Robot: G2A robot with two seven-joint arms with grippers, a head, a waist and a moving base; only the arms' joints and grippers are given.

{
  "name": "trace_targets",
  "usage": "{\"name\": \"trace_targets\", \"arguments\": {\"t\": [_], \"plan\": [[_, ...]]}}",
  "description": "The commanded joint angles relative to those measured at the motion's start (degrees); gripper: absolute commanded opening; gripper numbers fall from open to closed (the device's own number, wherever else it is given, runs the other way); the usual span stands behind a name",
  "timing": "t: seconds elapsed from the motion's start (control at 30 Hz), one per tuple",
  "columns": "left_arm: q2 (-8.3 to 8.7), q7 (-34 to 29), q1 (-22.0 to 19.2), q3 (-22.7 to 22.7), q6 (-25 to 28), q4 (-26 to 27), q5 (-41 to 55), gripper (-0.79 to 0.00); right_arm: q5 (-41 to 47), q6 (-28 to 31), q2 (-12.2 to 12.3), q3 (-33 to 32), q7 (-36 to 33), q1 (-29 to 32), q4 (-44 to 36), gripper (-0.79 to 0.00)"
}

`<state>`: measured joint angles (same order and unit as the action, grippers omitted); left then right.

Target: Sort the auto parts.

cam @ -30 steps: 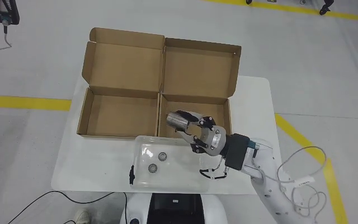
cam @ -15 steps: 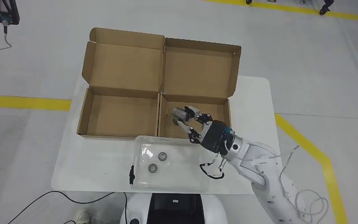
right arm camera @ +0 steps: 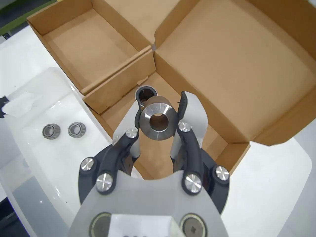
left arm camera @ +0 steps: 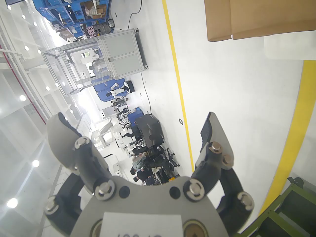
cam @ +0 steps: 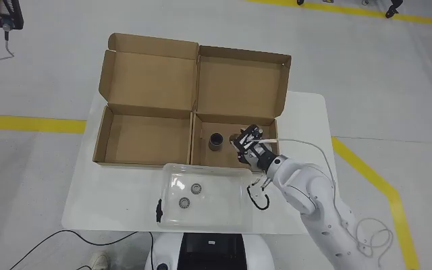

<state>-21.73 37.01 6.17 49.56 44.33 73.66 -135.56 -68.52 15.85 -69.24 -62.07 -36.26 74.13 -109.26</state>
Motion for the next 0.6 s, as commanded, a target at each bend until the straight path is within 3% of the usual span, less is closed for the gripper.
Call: {"name": "trace_targets", "arguments": {"t": [0.0,0.57], "plan": [[0.00,0.00,0.00,0.00,0.00,0.00,0.00,0.000,1.25,-0.45,-0.18,0.26,-0.73,-1.21,2.45,-0.785],[0.00,0.00,0.00,0.00,0.00,0.00,0.00,0.000,4.56,-4.65,-3.37,10.41,-13.13,-14.36,19.36,-0.785]]}}
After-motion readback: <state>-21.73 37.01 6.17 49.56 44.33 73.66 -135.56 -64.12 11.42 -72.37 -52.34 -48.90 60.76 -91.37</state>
